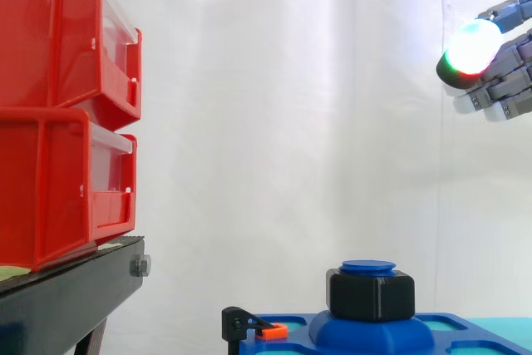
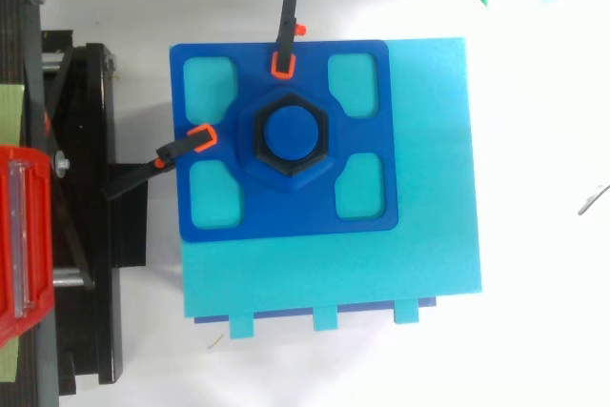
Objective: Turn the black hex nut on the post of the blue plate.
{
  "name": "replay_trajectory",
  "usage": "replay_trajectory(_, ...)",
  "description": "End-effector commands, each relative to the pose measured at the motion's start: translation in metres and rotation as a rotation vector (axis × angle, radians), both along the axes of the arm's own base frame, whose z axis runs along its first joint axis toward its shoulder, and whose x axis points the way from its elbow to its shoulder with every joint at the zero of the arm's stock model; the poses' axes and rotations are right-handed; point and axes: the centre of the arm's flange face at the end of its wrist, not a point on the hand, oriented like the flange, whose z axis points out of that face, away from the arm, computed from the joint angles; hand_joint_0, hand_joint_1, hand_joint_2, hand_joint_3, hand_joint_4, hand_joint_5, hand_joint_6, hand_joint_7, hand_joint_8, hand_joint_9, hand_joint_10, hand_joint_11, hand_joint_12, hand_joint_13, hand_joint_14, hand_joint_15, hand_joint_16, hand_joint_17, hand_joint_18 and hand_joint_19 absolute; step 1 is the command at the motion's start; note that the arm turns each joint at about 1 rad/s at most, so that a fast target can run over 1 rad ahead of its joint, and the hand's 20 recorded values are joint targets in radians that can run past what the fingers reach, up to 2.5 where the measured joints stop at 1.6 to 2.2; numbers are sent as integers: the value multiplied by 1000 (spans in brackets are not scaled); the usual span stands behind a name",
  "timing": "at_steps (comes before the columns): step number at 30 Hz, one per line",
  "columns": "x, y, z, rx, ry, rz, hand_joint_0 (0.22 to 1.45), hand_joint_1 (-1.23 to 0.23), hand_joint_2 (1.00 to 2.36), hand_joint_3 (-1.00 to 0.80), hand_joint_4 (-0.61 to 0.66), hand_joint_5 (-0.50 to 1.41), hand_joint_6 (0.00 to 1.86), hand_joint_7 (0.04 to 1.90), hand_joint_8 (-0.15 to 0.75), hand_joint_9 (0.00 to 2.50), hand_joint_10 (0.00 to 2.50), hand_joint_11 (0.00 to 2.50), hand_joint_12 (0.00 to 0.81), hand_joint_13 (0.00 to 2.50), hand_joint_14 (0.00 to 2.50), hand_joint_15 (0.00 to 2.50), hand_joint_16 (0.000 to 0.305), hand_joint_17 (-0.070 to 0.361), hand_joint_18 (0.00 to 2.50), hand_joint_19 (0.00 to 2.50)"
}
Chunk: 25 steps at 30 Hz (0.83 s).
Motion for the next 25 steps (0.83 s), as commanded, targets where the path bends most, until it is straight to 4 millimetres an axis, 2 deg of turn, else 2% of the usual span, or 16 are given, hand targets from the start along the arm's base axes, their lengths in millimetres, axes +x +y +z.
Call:
replay_trajectory(1, 0, -1, 0, -15, 2, 0, 446, -451, 1000, -500, 56, -249, 502, 667, 173, 0, 0, 0, 355, 0, 0, 0, 53, 118, 0, 0)
replay_trajectory(14, 0, -1, 0, -19, 3, -3, 443, -443, 1000, -500, 39, -255, 501, 631, 170, 0, 0, 0, 359, 0, 0, 0, 53, 119, 0, 0)
replay_trajectory(25, 0, 0, 1, -19, 3, -1, 445, -451, 1000, -500, 51, -253, 502, 690, 167, 0, 0, 0, 356, 0, 0, 0, 53, 120, 0, 0)
